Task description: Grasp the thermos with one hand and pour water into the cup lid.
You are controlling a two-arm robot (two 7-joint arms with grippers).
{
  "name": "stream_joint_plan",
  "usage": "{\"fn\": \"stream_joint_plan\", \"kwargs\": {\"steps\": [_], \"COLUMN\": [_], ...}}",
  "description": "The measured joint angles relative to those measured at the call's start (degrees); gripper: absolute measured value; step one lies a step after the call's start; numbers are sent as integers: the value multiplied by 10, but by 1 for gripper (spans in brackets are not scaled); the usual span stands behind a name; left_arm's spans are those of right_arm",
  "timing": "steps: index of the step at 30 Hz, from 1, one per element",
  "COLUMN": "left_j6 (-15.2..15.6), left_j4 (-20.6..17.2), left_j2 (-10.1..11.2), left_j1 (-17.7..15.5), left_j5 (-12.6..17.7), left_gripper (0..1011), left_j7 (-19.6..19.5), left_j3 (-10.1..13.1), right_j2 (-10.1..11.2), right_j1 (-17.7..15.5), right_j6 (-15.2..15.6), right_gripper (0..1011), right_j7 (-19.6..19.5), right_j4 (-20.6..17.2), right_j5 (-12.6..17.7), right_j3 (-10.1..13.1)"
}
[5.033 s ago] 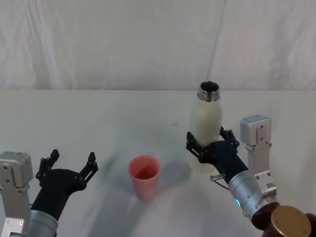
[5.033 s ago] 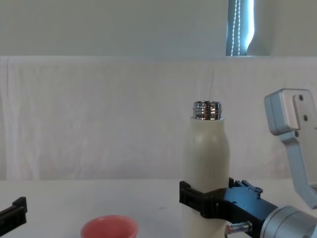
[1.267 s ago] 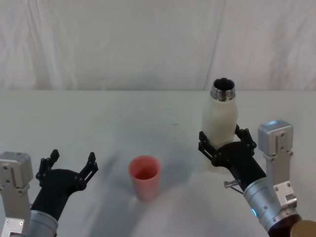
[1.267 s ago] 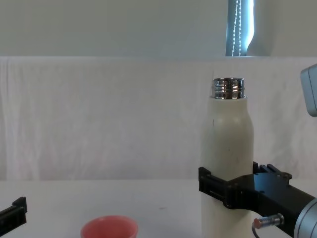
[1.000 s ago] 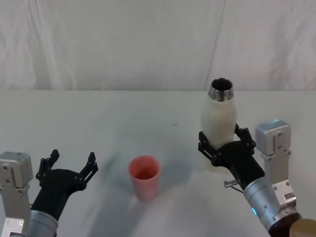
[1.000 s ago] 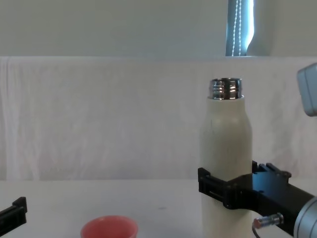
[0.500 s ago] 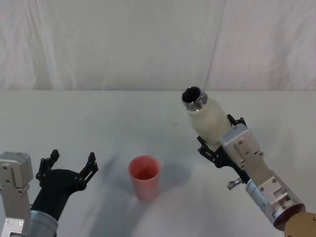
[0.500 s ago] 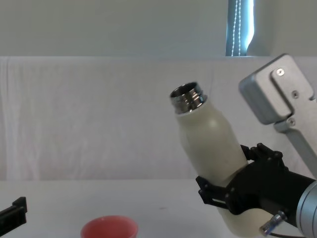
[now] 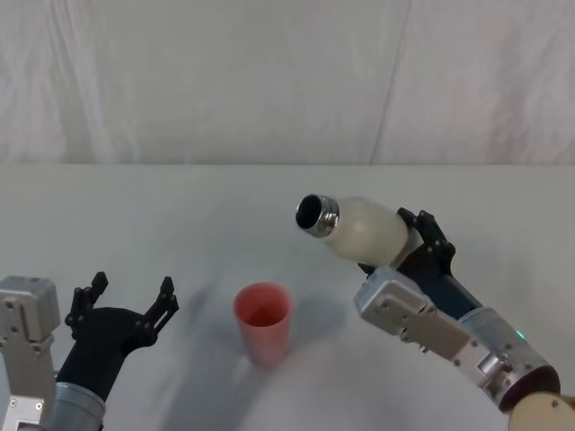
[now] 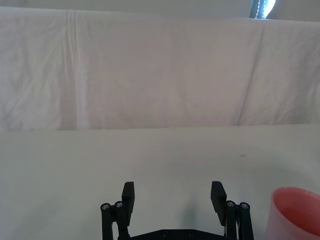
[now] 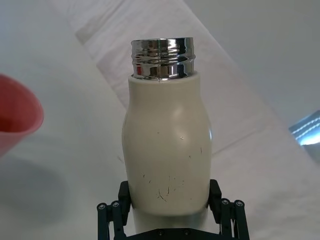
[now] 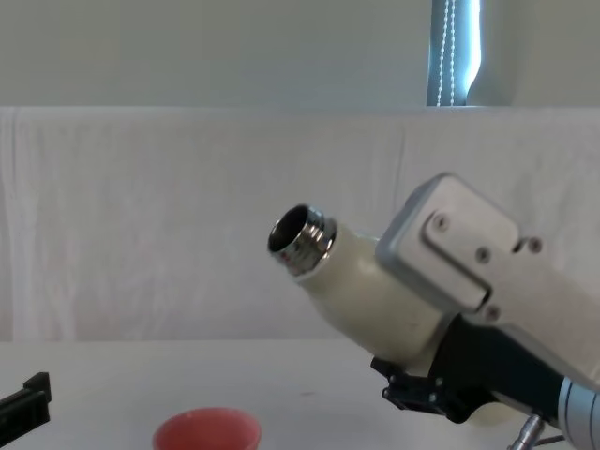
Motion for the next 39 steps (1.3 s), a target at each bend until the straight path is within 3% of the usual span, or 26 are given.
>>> {"fn": "stream_joint_plan", "kwargs": {"steps": [10, 18, 26, 39], "left_j6": [0, 0, 0, 0], "left_j4": [0, 0, 0, 0], "left_j2": [0, 0, 0, 0], "left_j1": [0, 0, 0, 0], "left_j5": [0, 0, 0, 0], "left_gripper": [1001, 1001, 1001, 1001], "left_j7": [0, 0, 0, 0], "left_j3": [0, 0, 0, 0], "right_j2": [12, 23, 36, 51], "right_j1": [22, 38, 49, 61], "right_j6": [-3, 3, 15, 28], "right_gripper": [951, 951, 951, 951], "right_j7": [-25, -26, -11, 16], "right_j4": [22, 32, 31, 25], "right_j5": [-96, -152, -189, -216], "right_j3": [-29, -53, -71, -86]}}
